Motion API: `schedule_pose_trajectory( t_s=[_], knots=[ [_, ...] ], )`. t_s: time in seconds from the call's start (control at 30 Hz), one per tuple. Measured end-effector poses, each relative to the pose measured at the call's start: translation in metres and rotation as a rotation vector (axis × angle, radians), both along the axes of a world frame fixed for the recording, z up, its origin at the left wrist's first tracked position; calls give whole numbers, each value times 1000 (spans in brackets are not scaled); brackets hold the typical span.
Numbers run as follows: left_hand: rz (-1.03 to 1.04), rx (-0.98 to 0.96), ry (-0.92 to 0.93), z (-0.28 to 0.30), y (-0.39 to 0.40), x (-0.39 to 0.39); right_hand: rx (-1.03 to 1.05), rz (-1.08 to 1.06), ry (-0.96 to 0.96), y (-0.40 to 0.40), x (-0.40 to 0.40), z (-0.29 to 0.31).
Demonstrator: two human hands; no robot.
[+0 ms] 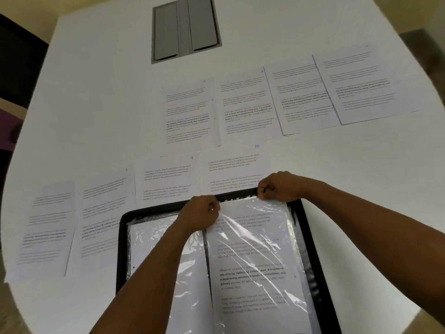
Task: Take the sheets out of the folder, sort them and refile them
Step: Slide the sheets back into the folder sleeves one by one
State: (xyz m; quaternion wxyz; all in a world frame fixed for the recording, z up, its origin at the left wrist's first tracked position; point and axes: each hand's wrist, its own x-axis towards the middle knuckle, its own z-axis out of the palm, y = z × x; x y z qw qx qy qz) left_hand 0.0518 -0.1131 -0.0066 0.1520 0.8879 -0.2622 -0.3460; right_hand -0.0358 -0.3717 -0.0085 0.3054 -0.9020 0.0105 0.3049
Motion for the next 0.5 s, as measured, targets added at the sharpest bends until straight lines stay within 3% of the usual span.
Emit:
schedule_pose_trajectory(
  t_s=[0.13,0.33,0.4,0.5],
  knots=[
    [20,-79,-28,-2,-2,-3,-98,37,-45,6,-1,1],
    [49,-115,-27,-5,-6,-8,-109,120,136,11,-4,7],
    [62,-119,-17,-4,-7,-8,-26,18,98,11,-8,6],
    [120,-150,2,-3,-5,-9,148,-324,-139,11,-22,3]
  ],
)
